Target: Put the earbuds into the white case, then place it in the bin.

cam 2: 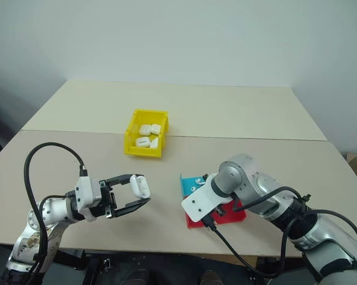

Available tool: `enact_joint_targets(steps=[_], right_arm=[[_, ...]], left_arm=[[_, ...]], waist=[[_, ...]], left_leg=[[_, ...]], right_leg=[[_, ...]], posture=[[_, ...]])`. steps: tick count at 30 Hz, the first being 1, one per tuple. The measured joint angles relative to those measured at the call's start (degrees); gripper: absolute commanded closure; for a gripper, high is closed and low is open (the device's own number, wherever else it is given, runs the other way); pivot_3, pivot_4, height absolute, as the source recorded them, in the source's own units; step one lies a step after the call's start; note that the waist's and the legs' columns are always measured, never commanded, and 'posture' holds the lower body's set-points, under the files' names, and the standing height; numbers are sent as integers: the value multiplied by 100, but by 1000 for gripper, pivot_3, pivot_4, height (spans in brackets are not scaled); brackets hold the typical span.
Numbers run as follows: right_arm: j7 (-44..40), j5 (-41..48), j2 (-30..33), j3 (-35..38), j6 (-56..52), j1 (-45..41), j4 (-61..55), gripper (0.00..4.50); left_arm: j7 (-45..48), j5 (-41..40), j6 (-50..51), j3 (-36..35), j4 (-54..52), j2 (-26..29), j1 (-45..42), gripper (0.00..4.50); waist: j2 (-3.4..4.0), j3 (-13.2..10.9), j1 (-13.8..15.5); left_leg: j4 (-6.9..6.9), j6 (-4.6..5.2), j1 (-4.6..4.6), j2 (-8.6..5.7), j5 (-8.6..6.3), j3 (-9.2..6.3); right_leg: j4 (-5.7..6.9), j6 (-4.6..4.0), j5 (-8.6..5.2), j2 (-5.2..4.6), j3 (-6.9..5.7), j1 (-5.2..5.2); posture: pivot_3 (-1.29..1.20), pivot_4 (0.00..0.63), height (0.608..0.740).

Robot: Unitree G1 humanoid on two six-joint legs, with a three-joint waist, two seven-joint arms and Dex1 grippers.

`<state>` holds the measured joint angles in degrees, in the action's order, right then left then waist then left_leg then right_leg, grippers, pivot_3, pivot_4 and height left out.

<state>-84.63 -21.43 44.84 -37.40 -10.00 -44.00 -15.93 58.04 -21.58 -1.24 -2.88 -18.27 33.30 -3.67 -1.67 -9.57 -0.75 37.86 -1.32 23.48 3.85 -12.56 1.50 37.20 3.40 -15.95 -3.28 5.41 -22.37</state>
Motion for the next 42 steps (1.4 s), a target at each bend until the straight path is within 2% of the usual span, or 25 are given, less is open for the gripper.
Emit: enact_joint_targets(steps=[31, 35, 42], right_arm=[[-11, -307, -185, 2, 705, -46, 468, 2426], [30, -404, -184, 4, 705, -26, 465, 3348], [104, -492, -202, 15, 713, -18, 460, 3348]], left_arm=[[-147, 126, 13, 51, -105, 110, 149, 1684], [-147, 154, 14, 63, -104, 124, 146, 1684], [-139, 170, 17, 70, -104, 170, 136, 1684]], waist=[[0, 0, -9], [0, 0, -6], [0, 0, -9]], left_leg=[[-1, 0, -13, 1, 0, 0], [-1, 0, -13, 1, 0, 0], [-2, 0, -16, 1, 0, 1]], right_leg=[[0, -1, 0, 0, 0, 9], [0, -1, 0, 1, 0, 9], [0, -2, 1, 1, 1, 11]], posture=[[0, 150, 740], [0, 150, 740], [0, 150, 740]])
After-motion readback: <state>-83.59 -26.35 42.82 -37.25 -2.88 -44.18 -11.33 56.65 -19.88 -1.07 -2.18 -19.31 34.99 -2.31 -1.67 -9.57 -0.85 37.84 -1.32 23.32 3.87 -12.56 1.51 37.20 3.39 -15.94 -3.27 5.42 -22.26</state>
